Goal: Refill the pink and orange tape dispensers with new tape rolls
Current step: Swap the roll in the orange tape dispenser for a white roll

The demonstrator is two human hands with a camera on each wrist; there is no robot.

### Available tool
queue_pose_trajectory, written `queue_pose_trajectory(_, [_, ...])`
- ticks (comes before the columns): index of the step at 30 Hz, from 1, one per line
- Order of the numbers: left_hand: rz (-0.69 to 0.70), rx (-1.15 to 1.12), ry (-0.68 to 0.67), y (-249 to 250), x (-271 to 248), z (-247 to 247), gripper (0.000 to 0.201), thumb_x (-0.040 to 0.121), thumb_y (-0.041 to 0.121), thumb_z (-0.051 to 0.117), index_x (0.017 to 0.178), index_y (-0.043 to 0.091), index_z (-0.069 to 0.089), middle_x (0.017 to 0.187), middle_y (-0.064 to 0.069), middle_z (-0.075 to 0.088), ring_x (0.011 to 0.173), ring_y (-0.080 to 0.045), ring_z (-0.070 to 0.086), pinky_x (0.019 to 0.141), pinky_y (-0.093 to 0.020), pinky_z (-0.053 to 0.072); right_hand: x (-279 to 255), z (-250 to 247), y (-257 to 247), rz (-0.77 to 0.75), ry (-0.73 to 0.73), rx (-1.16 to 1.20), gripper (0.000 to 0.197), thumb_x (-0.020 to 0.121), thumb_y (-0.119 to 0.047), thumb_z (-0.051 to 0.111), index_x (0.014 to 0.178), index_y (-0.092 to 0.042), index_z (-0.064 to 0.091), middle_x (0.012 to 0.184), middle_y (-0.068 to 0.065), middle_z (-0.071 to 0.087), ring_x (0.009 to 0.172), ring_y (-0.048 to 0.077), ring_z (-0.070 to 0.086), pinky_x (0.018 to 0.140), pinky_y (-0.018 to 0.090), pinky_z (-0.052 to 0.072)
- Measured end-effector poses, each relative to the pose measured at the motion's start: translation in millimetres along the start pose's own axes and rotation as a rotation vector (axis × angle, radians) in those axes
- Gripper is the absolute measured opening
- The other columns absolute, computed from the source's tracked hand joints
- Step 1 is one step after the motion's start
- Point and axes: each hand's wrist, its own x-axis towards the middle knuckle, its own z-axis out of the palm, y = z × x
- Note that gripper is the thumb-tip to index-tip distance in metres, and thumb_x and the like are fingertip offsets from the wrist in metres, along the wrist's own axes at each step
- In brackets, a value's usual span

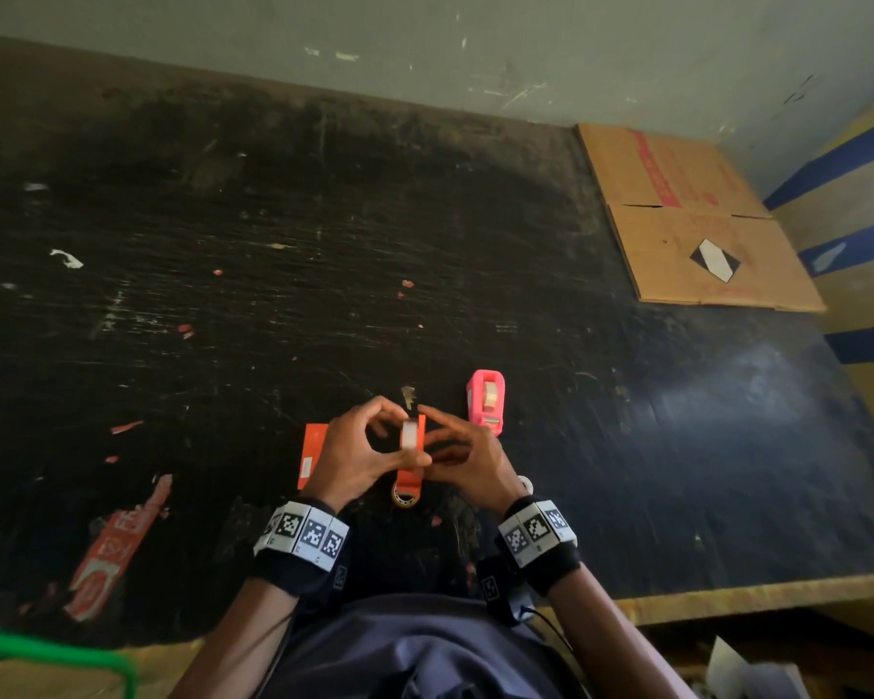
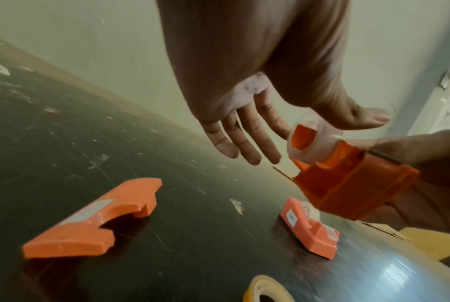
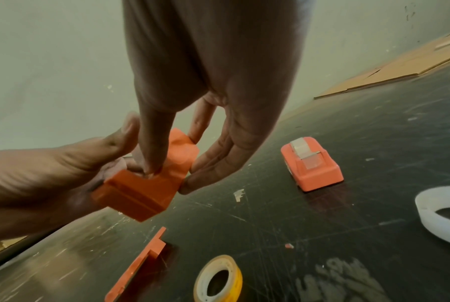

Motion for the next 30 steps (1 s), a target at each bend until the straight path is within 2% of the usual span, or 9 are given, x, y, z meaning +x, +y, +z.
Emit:
queue_pose_trajectory(4, [-0.054, 0.020, 0.129, -10.4, 1.4, -11.9, 0.057, 0.066, 0.048, 0.086, 0.117, 0.034, 0.062, 0.104, 0.015, 0.064, 0.093, -0.003, 0.059, 0.073, -0.020, 0.044, 2.8, -2.2, 6.1, 0.016, 0.038, 0.017, 0.078, 0.075, -0.006, 0.084, 0.141, -0.031, 0.051, 0.108, 0.002, 0.075, 0.102, 0.013, 0.072, 0.090, 0.027, 0.057])
queue_pose_trajectory(7, [-0.203, 0.227, 0.308, -30.8, 4.2, -23.6, 0.060, 0.073, 0.038, 0.084, 0.126, 0.031, 0.056, 0.114, 0.004, 0.060, 0.103, -0.012, 0.059, 0.082, -0.026, 0.049, 5.0, -6.5, 15.5, 0.032, 0.058, -0.009, 0.078, 0.076, -0.012, 0.085, 0.141, -0.033, 0.050, 0.108, -0.001, 0.075, 0.105, 0.010, 0.071, 0.094, 0.029, 0.056])
queue_pose_trajectory(10, [-0.411, 0.503, 0.248, -50.8, 3.5, -28.6, 0.080, 0.072, 0.035, 0.084, 0.141, 0.031, 0.043, 0.137, -0.009, 0.050, 0.128, -0.029, 0.049, 0.100, -0.046, 0.049, 5.3, -7.8, 24.2, 0.057, 0.075, -0.020, 0.078, 0.076, -0.015, 0.085, 0.143, -0.031, 0.049, 0.107, -0.003, 0.075, 0.104, 0.007, 0.070, 0.091, 0.027, 0.055])
queue_pose_trajectory(13, [-0.484, 0.462, 0.171, -64.0, 1.7, -26.0, 0.085, 0.076, 0.023, 0.083, 0.148, 0.030, 0.037, 0.144, -0.014, 0.042, 0.132, -0.034, 0.046, 0.104, -0.049, 0.047, 6.2, -5.1, 31.3, 0.064, 0.087, -0.016, 0.079, 0.074, -0.015, 0.087, 0.142, -0.030, 0.052, 0.104, -0.003, 0.076, 0.103, 0.009, 0.071, 0.092, 0.030, 0.056])
queue_pose_trajectory(17, [-0.443, 0.463, 0.183, -70.5, 1.9, -25.5, 0.069, 0.081, 0.008, 0.077, 0.141, 0.026, 0.048, 0.136, -0.013, 0.047, 0.125, -0.032, 0.053, 0.096, -0.041, 0.049, 6.8, -3.4, 35.3, 0.069, 0.073, -0.028, 0.077, 0.074, -0.014, 0.087, 0.141, -0.030, 0.053, 0.104, -0.001, 0.075, 0.103, 0.010, 0.071, 0.093, 0.032, 0.057])
queue_pose_trajectory(19, [-0.441, 0.423, 0.178, -72.4, 3.1, -27.7, 0.063, 0.081, 0.006, 0.076, 0.136, 0.026, 0.051, 0.131, -0.011, 0.050, 0.119, -0.029, 0.056, 0.088, -0.035, 0.052, 6.8, -4.6, 35.9, 0.077, 0.066, -0.040, 0.077, 0.075, -0.015, 0.086, 0.142, -0.032, 0.051, 0.106, -0.003, 0.074, 0.104, 0.008, 0.070, 0.094, 0.033, 0.056])
queue_pose_trajectory(24, [-0.433, 0.330, 0.139, -69.7, 1.8, -27.3, 0.058, 0.074, 0.008, 0.081, 0.121, 0.029, 0.055, 0.116, -0.004, 0.057, 0.107, -0.019, 0.058, 0.087, -0.035, 0.049, 7.4, -5.7, 36.1, 0.083, 0.056, -0.047, 0.077, 0.076, -0.017, 0.086, 0.142, -0.034, 0.050, 0.107, -0.003, 0.074, 0.105, 0.008, 0.070, 0.097, 0.036, 0.056])
queue_pose_trajectory(27, [-0.393, 0.134, 0.052, -57.4, 0.0, -26.4, 0.059, 0.072, 0.008, 0.084, 0.118, 0.032, 0.057, 0.100, 0.002, 0.063, 0.093, -0.013, 0.061, 0.080, -0.030, 0.047, 9.2, -5.2, 37.3, 0.088, 0.051, -0.041, 0.076, 0.075, -0.017, 0.086, 0.138, -0.041, 0.051, 0.106, -0.003, 0.074, 0.105, 0.010, 0.070, 0.097, 0.039, 0.056])
queue_pose_trajectory(30, [-0.323, -0.163, -0.079, -39.0, -4.2, -24.9, 0.063, 0.068, 0.009, 0.088, 0.119, 0.035, 0.062, 0.100, -0.003, 0.071, 0.094, -0.017, 0.069, 0.084, -0.033, 0.053, 9.4, -3.8, 37.5, 0.084, 0.047, -0.052, 0.076, 0.074, -0.016, 0.087, 0.131, -0.052, 0.051, 0.103, -0.004, 0.074, 0.103, 0.011, 0.071, 0.096, 0.038, 0.057])
